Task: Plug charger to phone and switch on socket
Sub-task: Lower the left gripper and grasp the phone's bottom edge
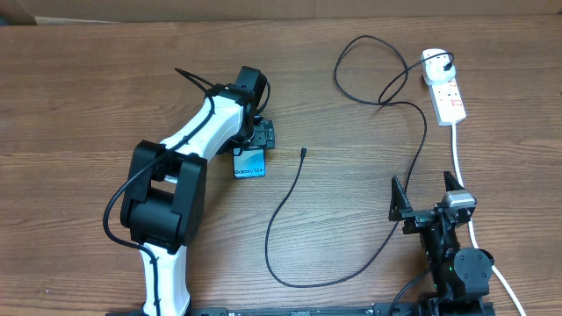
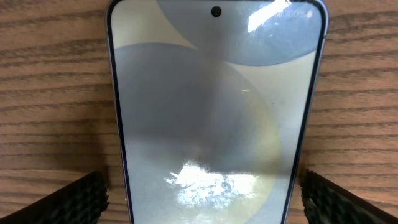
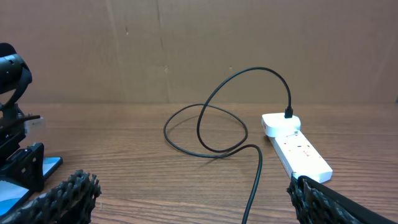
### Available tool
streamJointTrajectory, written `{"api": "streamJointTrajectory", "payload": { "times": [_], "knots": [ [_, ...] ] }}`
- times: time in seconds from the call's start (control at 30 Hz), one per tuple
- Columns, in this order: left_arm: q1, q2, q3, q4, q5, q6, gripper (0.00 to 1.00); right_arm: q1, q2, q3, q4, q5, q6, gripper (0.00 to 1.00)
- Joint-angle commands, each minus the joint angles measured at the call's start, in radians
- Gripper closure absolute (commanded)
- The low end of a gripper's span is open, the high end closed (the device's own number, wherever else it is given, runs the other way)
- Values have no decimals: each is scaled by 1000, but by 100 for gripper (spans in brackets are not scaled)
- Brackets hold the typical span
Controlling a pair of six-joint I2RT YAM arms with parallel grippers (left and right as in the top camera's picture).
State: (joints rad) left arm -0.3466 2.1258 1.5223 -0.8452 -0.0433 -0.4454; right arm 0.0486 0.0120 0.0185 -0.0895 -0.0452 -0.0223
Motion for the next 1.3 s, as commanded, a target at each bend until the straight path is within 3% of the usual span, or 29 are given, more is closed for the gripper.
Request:
{"api": "streamJointTrajectory", "payload": {
  "times": [0.0, 0.3, 0.37, 0.5, 0.67, 0.83, 1.1, 1.27],
  "knots": [
    [-2, 26, -15, -2, -20, 4, 6, 6, -9, -10, 8, 0, -2, 0],
    [-2, 63, -15, -2, -16, 4, 1, 6, -9, -10, 8, 0, -2, 0],
    [-2, 63, -15, 1, -16, 4, 4, 6, -9, -10, 8, 0, -2, 0],
    [-2, 63, -15, 1, -16, 3, 21, 6, -9, -10, 8, 0, -2, 0],
    [-2, 63, -15, 1, -16, 3, 21, 6, -9, -10, 8, 0, -2, 0],
    [-2, 63, -15, 5, -15, 3, 31, 6, -9, -10, 8, 0, -2, 0],
    [-2, 63, -15, 10, -11, 3, 30, 6, -9, -10, 8, 0, -2, 0],
    [-1, 63, -15, 12, -11, 3, 21, 6, -9, -10, 8, 0, -2, 0]
  ]
}}
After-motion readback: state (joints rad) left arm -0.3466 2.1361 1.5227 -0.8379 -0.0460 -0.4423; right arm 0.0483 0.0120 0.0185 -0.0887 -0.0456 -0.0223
